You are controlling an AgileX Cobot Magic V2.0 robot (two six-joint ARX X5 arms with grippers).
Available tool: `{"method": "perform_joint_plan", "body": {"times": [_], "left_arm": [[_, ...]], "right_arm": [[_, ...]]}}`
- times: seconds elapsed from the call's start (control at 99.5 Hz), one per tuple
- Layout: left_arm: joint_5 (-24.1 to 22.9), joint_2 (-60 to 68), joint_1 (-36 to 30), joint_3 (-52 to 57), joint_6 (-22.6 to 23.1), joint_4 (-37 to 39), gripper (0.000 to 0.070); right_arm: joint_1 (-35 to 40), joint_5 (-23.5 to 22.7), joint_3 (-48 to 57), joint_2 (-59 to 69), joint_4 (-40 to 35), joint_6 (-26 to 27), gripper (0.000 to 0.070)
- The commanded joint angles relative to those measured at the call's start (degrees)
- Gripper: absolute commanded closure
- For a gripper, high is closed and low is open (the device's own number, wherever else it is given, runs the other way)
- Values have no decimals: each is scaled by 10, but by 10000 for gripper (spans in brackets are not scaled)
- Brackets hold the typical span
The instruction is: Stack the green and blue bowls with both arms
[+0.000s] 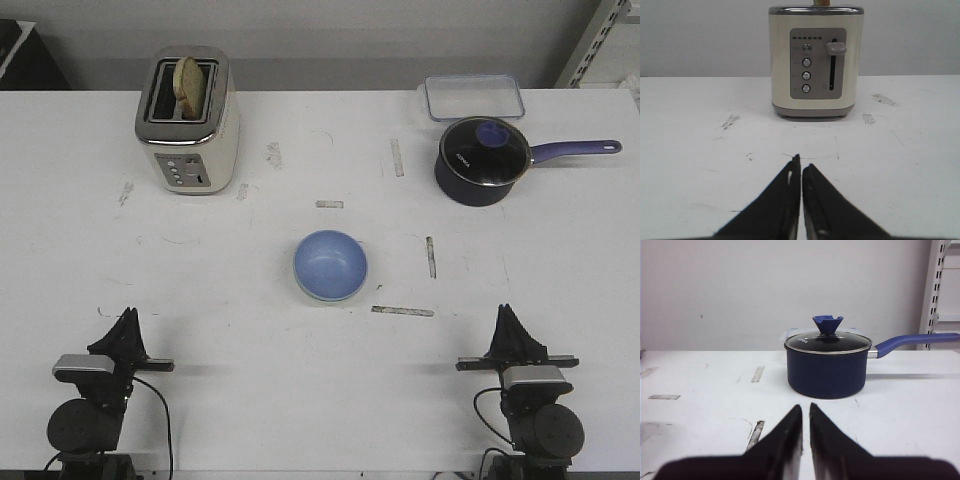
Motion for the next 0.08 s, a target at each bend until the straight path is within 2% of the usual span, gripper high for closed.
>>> {"method": "perform_joint_plan", "body": {"times": [0.0,0.07], "left_arm": [[-1,-1,0,-12,-4,8,699],[-1,-1,0,-12,-4,8,699]], "right_arm": [[0,0,-1,0,6,-3,687],[0,0,-1,0,6,-3,687]]}}
